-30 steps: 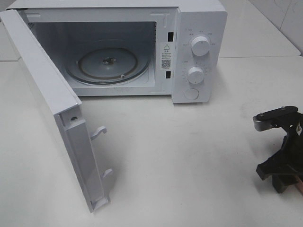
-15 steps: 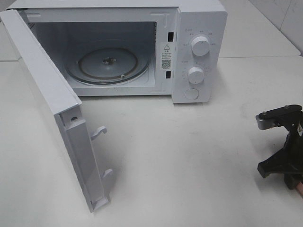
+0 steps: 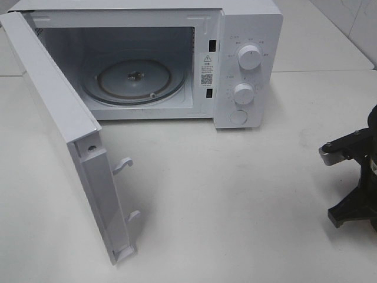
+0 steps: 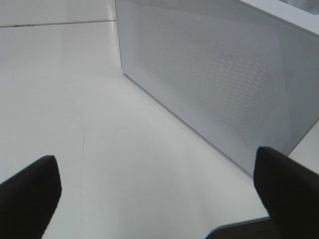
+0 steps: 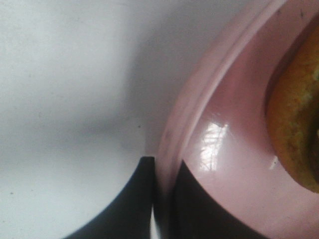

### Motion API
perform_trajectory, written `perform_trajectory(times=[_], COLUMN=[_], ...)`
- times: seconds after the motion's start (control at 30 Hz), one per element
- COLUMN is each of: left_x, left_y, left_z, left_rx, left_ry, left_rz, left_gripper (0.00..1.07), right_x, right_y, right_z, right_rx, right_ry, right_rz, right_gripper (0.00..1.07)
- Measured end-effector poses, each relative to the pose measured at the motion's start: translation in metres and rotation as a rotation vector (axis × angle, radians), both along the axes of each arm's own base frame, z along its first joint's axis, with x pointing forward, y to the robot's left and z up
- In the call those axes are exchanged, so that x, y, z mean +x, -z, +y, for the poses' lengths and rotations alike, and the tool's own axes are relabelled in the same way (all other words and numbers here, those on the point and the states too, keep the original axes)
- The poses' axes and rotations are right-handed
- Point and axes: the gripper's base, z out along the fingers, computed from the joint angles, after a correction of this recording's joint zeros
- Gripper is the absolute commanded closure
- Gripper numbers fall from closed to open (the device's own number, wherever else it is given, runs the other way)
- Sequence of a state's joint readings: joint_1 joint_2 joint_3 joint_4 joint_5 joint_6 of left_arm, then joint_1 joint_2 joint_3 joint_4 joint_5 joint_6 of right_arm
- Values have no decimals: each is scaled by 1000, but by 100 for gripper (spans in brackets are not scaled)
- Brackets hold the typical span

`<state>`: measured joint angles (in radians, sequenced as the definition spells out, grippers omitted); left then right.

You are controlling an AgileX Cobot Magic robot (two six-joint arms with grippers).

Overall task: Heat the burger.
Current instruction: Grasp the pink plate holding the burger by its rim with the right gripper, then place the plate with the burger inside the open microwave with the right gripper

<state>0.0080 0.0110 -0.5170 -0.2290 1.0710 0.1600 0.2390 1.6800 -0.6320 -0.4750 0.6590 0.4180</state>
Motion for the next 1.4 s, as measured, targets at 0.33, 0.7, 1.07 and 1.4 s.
perform_trajectory(times=[0.33,0.7,1.07,1.4], left_x=[0,0,0,0], left_y=[0,0,0,0], left_z=[0,0,0,0], left_rx=[0,0,0,0], left_ry=[0,0,0,0], left_rz=[0,0,0,0], left_gripper=[9,9,9,9], right_x=[-7,-14,-30,-40], right_y=[-14,-32,-55,-55], right_z=[11,9,26,51], right_rx=[-43,-70,-74,-80], right_ry=[-32,-20,-121,-302], right_rz=[-29,-54,-74,-46], right_gripper=[107,107,107,107])
